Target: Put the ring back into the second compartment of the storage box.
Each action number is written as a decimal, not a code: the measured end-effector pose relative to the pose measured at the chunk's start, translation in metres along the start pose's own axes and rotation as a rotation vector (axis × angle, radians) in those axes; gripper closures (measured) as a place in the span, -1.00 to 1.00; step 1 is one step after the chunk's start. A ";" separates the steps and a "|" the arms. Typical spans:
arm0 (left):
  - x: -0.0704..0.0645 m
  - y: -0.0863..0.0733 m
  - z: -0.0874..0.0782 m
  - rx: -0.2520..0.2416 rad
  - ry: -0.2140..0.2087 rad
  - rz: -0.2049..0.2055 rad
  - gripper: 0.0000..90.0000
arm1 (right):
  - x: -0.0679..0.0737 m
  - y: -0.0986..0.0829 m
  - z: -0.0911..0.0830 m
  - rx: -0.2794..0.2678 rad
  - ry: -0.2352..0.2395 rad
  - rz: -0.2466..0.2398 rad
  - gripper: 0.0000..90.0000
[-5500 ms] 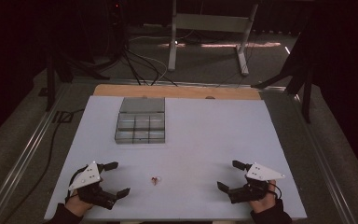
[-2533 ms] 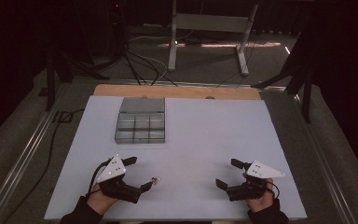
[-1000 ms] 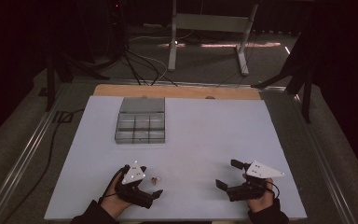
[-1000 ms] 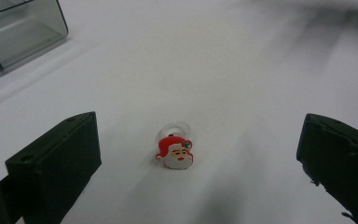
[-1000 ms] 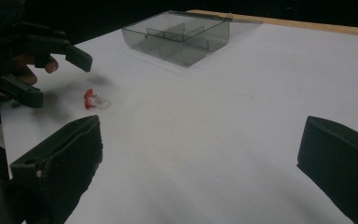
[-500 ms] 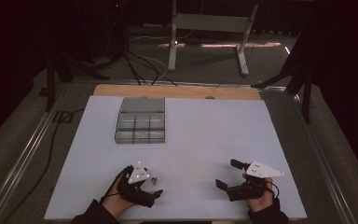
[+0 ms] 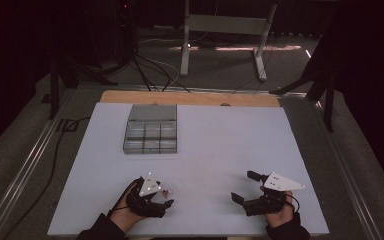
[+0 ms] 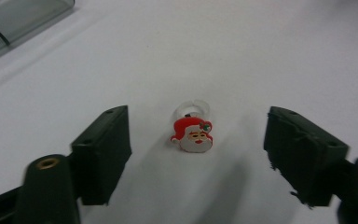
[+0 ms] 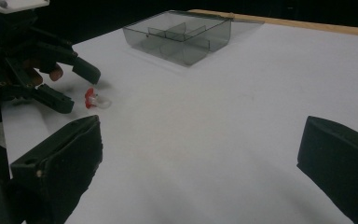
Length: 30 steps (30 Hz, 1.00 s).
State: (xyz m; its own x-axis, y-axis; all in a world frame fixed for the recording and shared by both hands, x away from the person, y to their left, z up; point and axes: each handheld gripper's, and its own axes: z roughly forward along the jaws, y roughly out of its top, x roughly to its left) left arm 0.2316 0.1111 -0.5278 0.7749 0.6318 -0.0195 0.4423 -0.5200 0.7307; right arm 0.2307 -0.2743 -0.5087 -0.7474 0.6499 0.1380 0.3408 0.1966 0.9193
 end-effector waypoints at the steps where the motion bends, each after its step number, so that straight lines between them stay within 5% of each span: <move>1: 0.000 0.000 0.000 0.001 -0.001 0.003 -0.32 | 0.000 0.000 0.000 0.001 0.000 0.002 -1.00; 15: -0.002 0.000 0.006 0.051 0.004 0.060 0.14 | 0.001 0.000 -0.001 -0.003 0.003 -0.004 -1.00; 30: 0.002 0.003 0.011 0.051 -0.009 0.050 0.44 | 0.001 -0.001 0.000 0.005 0.004 0.003 -1.00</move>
State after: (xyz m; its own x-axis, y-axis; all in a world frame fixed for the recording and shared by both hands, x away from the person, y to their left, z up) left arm 0.2395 0.1040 -0.5335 0.8001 0.5997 0.0098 0.4257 -0.5793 0.6952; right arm 0.2300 -0.2739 -0.5091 -0.7485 0.6476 0.1425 0.3460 0.1981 0.9171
